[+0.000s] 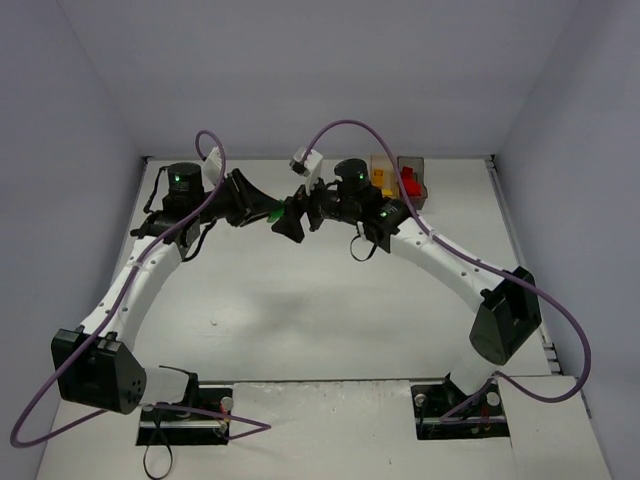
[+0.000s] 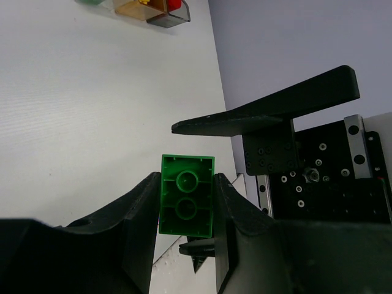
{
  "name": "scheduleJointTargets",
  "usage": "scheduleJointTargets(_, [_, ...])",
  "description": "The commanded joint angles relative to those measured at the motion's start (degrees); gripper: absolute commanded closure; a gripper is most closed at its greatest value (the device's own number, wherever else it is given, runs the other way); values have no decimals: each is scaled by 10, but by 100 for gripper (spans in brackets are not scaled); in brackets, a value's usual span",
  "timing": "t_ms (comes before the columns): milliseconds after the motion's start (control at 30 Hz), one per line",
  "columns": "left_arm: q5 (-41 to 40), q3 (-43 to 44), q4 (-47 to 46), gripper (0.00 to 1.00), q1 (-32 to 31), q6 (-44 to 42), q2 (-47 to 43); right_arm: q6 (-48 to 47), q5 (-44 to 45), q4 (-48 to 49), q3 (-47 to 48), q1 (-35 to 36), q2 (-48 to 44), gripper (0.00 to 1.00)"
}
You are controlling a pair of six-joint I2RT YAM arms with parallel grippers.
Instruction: Sort the legos into containers by color
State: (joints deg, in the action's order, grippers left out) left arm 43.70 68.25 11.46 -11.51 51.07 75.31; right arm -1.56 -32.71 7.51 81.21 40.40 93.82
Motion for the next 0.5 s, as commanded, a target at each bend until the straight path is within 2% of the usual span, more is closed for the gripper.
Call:
scheduleJointTargets(0, [19,26,-57,95,-1,18,-4,-1,-9,50,40,6,0,23])
scheduleJointTargets(367, [22,15,-78,95,-2,31,4,1,-9,60,55,10,7,21])
scheduleJointTargets(467, [25,14,-87,95,-4,39,7,6,-10,69,53,11,9,23])
